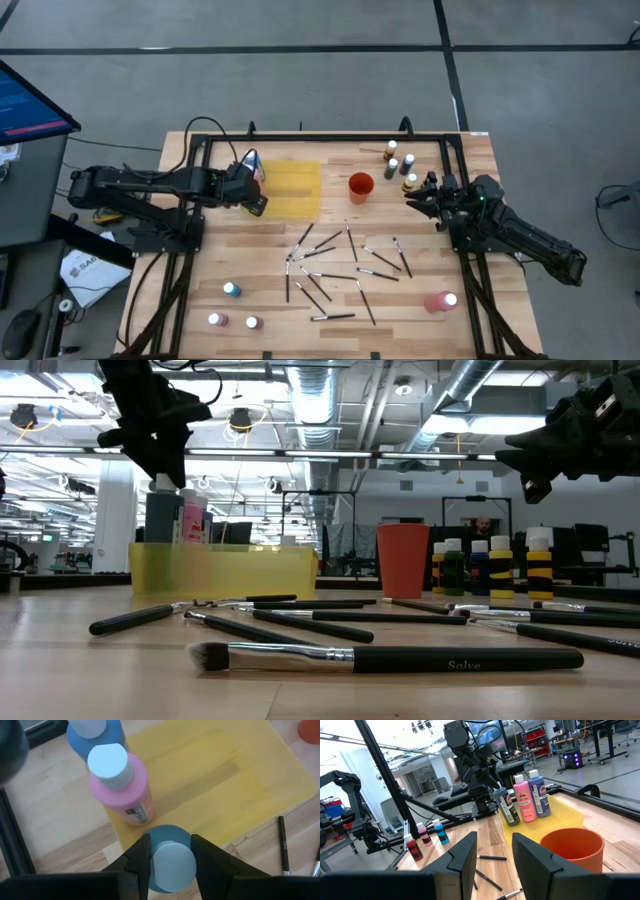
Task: Pick & Place Paint Supplies
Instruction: Put the black paint bottle into the yellow bin
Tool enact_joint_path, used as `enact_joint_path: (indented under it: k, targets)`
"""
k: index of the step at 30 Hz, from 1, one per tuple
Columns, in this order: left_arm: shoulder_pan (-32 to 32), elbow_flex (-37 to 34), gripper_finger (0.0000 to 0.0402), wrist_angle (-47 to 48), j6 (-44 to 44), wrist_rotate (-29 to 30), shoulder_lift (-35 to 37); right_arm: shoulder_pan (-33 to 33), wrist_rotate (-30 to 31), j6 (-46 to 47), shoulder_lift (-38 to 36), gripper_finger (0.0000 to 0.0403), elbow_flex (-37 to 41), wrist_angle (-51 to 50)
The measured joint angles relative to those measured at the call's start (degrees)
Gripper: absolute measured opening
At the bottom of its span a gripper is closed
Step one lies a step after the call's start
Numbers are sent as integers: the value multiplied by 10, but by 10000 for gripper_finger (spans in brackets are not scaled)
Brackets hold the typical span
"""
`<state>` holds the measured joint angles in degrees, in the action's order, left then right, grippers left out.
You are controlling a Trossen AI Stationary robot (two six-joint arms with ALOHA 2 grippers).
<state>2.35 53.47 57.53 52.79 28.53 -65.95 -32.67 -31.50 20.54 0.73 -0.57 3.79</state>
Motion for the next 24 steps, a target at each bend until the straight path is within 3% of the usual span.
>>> enact_joint_path:
  k: [17,24]
  targets:
    - [0,0,198,-1,0,14,0,0,0,0,0,120,0,0]
    - [0,0,215,-1,1,14,1,0,0,0,0,120,0,0]
